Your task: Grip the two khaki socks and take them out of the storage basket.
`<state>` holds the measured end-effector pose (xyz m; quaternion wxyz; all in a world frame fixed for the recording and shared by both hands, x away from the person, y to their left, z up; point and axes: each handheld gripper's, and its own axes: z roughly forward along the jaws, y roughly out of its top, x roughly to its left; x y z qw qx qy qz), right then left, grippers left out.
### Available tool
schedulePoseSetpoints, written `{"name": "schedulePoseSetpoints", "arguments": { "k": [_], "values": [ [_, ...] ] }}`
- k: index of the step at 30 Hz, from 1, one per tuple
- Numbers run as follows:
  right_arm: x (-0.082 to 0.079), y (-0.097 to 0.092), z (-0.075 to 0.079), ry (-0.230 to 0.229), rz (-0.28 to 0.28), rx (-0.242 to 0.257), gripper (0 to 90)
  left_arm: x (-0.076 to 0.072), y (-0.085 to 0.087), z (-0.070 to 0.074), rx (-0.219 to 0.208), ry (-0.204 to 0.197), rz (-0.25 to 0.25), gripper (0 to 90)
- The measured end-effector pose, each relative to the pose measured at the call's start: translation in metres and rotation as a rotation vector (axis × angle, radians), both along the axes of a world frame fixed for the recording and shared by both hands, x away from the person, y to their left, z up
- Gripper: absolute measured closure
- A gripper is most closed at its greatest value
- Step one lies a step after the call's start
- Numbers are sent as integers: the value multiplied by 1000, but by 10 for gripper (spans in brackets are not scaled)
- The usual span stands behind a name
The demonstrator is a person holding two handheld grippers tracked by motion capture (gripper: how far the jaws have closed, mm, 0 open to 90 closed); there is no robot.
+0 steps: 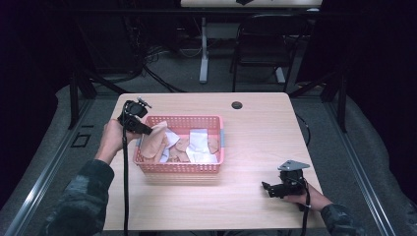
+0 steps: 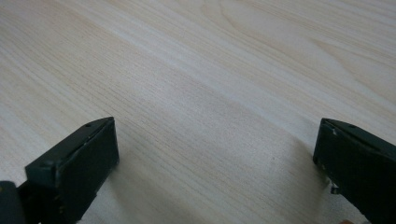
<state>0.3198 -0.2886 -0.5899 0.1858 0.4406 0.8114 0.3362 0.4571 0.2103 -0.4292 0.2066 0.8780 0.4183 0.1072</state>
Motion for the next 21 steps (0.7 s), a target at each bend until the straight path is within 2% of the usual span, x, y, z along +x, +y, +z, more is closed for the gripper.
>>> {"name": "schedulePoseSetpoints", "arguments": {
  "k": [12,21],
  "values": [
    [0,0,0,2,-1,1,0,-1,4,21,-7,0,-8,859],
    [0,0,0,2,-1,0,0,-6,9,35,-29,-26,-7,859]
  ]
}}
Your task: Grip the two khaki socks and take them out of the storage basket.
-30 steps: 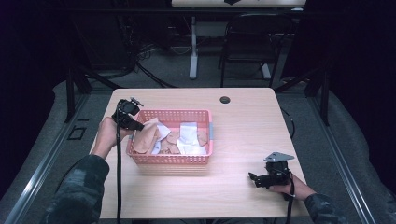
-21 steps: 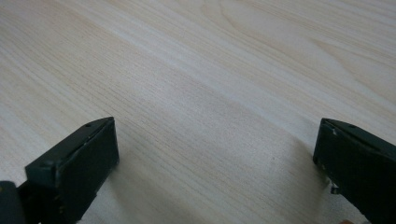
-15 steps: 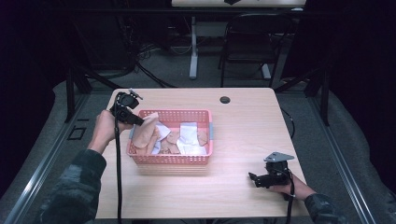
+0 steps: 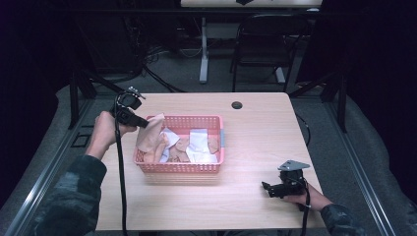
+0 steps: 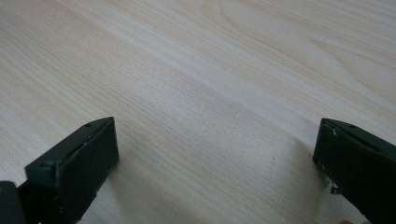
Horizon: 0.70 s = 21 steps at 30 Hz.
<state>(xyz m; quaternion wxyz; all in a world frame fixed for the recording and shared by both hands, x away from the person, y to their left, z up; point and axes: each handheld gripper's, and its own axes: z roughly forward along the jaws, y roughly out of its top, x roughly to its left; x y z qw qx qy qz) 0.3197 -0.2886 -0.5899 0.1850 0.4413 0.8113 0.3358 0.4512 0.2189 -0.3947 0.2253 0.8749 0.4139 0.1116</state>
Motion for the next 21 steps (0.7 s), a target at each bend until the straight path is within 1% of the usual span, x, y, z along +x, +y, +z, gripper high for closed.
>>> {"name": "schedulePoseSetpoints", "arguments": {
  "k": [2,4,6,7,9,10,12,16,19,21],
  "values": [
    [0,0,0,0,0,0,0,-2,3,5,-3,-6,3,859],
    [0,0,0,0,0,0,0,-2,3,6,-3,-6,2,859],
    [0,0,0,-1,0,0,0,-3,7,11,-6,-15,7,859],
    [0,0,0,0,0,1,0,-3,7,11,-6,-15,7,859],
    [0,0,0,0,0,0,0,-4,10,16,-9,-29,9,860],
    [0,0,0,0,0,0,0,-4,10,16,-9,-29,9,860],
    [0,0,0,-1,0,-1,0,-5,14,21,-13,-39,16,861],
    [0,0,0,-1,-1,-1,0,-6,19,24,-17,-45,25,861],
    [0,0,0,-1,-1,-1,0,-7,25,28,-16,-52,39,861],
    [0,0,0,-1,-2,-1,0,-7,26,29,-12,-56,40,861]
  ]
}}
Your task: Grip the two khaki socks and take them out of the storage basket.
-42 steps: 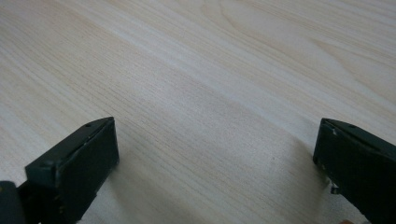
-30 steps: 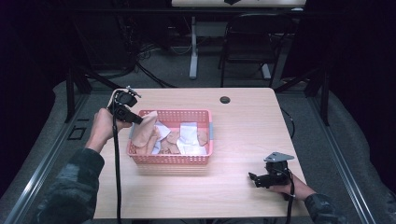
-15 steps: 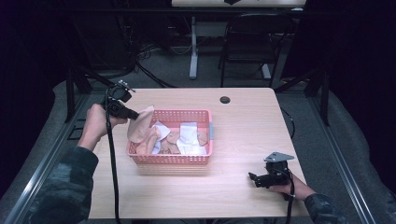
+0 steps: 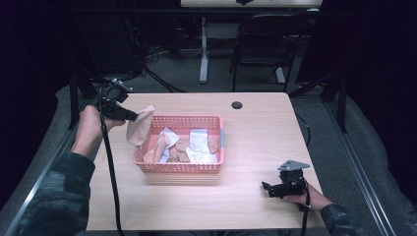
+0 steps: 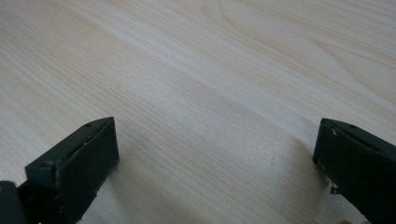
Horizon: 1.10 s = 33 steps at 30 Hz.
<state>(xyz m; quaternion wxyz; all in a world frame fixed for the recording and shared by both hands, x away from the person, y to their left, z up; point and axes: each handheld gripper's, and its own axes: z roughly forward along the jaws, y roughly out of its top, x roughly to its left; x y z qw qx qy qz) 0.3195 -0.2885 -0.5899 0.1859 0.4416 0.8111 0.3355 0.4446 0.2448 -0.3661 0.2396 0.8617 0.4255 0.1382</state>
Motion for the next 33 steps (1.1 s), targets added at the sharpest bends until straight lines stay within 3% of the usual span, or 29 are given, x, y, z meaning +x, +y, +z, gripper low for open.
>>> {"name": "schedulePoseSetpoints", "arguments": {
  "k": [14,24,33],
  "values": [
    [0,0,0,0,0,0,0,-4,35,6,15,-12,74,861],
    [0,0,0,1,0,1,0,-4,58,-3,17,-3,144,861],
    [0,0,0,1,1,3,0,-1,74,-23,42,13,203,863]
  ]
}}
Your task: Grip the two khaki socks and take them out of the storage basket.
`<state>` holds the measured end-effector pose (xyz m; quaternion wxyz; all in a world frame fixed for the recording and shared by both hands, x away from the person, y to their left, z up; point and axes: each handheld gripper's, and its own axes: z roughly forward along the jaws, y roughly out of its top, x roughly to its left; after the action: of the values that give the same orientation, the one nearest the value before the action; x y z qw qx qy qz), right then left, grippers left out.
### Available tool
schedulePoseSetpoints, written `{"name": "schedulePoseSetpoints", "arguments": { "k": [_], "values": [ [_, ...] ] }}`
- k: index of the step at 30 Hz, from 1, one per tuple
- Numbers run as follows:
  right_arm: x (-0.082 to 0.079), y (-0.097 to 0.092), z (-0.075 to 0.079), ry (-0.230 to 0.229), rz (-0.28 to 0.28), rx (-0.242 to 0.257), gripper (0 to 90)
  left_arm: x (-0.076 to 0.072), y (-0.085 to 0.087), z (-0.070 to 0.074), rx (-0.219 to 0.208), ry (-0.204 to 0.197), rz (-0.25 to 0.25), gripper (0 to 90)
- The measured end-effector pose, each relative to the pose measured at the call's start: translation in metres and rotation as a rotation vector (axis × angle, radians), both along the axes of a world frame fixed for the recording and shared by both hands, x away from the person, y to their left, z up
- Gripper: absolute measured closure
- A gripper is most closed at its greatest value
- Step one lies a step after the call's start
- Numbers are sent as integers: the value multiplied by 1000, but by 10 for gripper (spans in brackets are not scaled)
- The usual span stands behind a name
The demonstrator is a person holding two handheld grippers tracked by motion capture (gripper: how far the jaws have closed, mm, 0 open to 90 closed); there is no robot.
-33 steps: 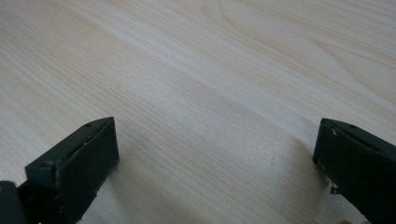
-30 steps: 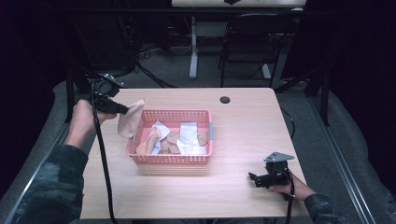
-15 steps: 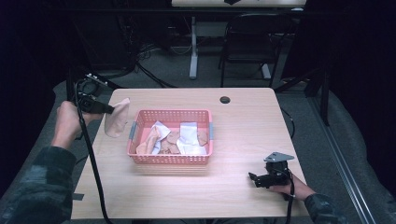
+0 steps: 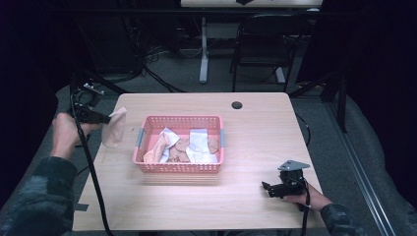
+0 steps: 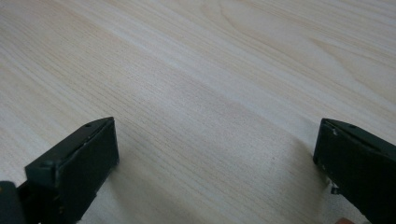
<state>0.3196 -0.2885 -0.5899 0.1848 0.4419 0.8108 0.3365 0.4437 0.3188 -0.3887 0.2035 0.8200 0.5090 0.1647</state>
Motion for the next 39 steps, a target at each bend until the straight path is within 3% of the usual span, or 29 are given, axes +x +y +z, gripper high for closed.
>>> {"name": "schedulePoseSetpoints", "arguments": {
  "k": [14,21,22,24,25,39],
  "values": [
    [0,0,0,0,-2,-5,0,5,4,-32,13,56,31,865],
    [0,0,0,5,3,2,0,8,4,-56,20,86,40,866],
    [0,0,0,3,3,3,0,7,4,-59,16,87,44,866],
    [0,0,0,0,2,-3,0,5,7,-66,-45,79,60,865],
    [0,0,0,-3,1,2,0,5,7,-68,-49,78,63,865],
    [-1,1,0,0,-10,1,0,9,10,-97,-50,131,79,865]
  ]
}}
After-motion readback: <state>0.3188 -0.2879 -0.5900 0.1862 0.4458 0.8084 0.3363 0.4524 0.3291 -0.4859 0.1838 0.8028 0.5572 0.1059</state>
